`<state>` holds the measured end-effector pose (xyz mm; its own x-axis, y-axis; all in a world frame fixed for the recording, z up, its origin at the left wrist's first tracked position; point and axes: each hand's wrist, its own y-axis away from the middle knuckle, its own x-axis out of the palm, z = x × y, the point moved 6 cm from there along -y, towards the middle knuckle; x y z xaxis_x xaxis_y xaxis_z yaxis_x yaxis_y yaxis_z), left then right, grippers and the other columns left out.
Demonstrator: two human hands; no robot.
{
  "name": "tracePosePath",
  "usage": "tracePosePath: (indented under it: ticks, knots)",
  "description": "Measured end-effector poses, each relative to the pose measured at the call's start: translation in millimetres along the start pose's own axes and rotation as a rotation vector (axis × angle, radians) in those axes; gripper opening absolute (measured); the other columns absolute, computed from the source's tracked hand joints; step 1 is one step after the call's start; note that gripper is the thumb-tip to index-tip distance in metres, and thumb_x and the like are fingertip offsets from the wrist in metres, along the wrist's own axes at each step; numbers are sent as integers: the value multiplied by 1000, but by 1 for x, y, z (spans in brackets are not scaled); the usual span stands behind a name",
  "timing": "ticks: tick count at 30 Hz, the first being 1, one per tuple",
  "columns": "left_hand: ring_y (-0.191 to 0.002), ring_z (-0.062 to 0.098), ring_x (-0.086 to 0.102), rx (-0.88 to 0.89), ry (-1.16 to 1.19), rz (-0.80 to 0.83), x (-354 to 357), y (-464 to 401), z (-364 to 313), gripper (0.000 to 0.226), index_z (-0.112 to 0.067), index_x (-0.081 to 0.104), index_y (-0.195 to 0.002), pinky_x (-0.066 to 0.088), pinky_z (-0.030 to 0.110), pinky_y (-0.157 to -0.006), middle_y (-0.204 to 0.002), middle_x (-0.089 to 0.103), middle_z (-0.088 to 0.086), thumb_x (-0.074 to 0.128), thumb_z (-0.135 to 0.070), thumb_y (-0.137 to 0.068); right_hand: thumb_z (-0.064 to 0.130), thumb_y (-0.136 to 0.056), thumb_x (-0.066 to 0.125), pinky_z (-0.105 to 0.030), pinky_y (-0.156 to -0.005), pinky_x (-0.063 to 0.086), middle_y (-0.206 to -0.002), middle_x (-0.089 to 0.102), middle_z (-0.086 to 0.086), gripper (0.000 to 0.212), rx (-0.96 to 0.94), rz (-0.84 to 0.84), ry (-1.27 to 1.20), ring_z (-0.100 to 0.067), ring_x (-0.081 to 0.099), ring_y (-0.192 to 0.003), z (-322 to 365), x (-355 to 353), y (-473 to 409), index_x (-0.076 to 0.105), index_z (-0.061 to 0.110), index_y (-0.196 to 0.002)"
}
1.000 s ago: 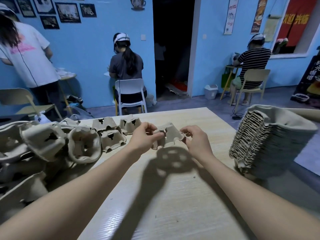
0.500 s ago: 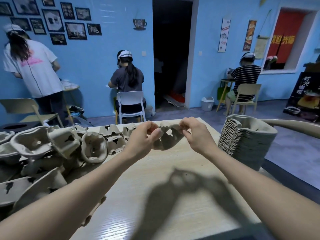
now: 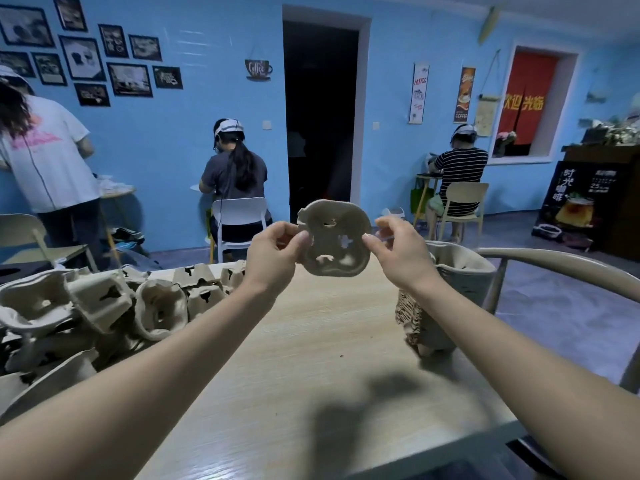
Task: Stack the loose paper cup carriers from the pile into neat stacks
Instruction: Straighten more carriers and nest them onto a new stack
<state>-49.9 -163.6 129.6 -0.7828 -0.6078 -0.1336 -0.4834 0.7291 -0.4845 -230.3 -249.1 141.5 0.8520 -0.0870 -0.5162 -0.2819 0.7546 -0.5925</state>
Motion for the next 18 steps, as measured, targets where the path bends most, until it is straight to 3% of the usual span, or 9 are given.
tracePosePath:
  ticks: [4, 6, 8, 9, 14, 18]
  knots:
    - [-55, 3, 59, -91, 221, 59, 34, -1, -11, 17, -12, 59, -76, 46, 13, -53, -71, 61, 4, 57, -9, -92, 22, -91, 58, -32, -79, 49, -98, 60, -1, 27, 88, -45, 5, -18, 58, -91, -12, -25, 0, 56, 11, -115]
    - [-60, 5, 62, -100, 236, 82, 51, -4, -15, 13, -11, 59, -79, 52, 18, -61, -74, 63, 6, 58, -8, -92, 19, -89, 60, -38, -82, 52, -97, 64, -4, 21, 138, -94, -3, -20, 61, -90, -19, -41, -3, 58, 11, -109]
    - [-79, 18, 64, -87, 197, 83, 65, -6, -19, 2, -11, 60, -89, 56, 34, -78, -84, 65, 7, 62, -10, -89, 18, -89, 61, -41, -82, 53, -93, 64, -4, 18, 188, -142, -15, -22, 62, -89, -28, -56, -4, 58, 12, -105]
    - [-85, 20, 62, -70, 153, 82, 71, -7, -23, 9, -12, 58, -95, 55, 37, -83, -88, 65, 5, 64, -11, -88, 18, -89, 61, -41, -81, 53, -92, 63, -4, 16, 209, -166, -11, -22, 62, -88, -32, -64, -5, 58, 12, -104]
    - [-90, 17, 62, 72, -8, 157, 109, -6, -46, 29, -8, 61, -111, 52, 35, -90, -95, 65, 3, 67, -6, -83, 19, -91, 59, -30, -70, 45, -90, 62, -3, 15, 295, -272, 35, -18, 57, -83, -56, -97, -2, 63, 10, -101]
    - [-92, 17, 65, 67, -38, 174, 139, -5, -52, 24, -9, 68, -105, 52, 36, -91, -95, 70, 3, 69, -9, -81, 22, -91, 58, -27, -68, 40, -97, 68, -4, 20, 362, -329, 39, -16, 57, -83, -77, -116, 1, 68, 10, -103]
